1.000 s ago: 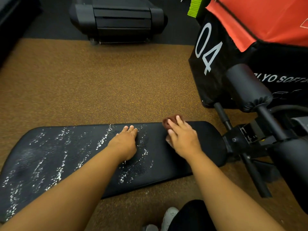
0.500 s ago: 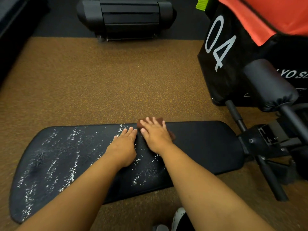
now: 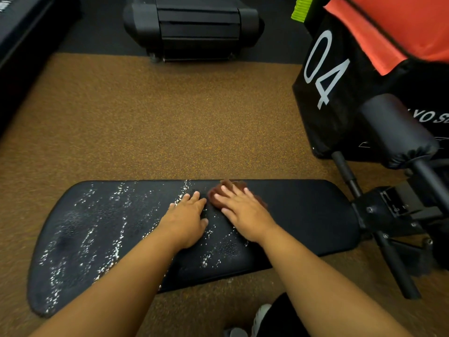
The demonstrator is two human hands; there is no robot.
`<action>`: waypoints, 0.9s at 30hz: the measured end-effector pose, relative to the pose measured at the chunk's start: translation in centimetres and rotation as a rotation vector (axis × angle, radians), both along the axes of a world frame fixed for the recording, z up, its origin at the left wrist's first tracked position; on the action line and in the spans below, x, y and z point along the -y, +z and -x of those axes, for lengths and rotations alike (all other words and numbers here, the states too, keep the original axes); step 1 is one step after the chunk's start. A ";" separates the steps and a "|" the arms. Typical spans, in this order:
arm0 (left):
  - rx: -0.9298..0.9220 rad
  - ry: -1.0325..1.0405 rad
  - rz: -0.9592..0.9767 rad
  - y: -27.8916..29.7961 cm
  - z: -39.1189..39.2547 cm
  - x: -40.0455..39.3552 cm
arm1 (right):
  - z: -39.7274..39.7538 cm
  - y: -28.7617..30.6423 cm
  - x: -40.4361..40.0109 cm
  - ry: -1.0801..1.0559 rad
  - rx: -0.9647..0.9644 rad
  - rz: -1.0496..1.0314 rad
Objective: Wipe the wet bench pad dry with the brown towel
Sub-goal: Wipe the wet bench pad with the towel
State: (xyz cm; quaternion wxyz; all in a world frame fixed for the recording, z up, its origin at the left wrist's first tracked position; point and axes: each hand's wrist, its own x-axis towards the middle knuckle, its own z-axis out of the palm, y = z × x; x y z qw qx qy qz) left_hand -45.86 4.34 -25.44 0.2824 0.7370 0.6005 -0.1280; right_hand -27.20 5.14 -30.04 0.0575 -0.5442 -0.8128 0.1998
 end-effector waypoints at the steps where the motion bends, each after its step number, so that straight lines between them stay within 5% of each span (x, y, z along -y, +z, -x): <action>1: -0.024 -0.021 0.015 0.0 0.3 0.0 | -1.1 -0.3 0.1 -0.051 0.038 -0.034; 5: -0.074 -0.078 0.033 0.0 0.9 0.1 | 0.4 -0.6 0.1 -0.459 0.186 -0.079; 11: -0.111 -0.105 0.028 -0.1 0.9 -0.4 | -0.5 -1.0 2.9 0.000 0.000 -0.078; 16: -0.105 -0.108 0.030 -0.2 1.1 -0.4 | -1.5 -1.0 2.0 -0.526 0.130 -0.081; 22: -0.139 -0.106 0.007 -0.3 0.6 -0.3 | -2.0 -1.3 6.9 0.062 -0.043 -0.052; 27: -0.126 -0.096 -0.001 -0.4 0.7 -0.1 | -3.7 -1.5 5.2 -0.455 0.007 -0.069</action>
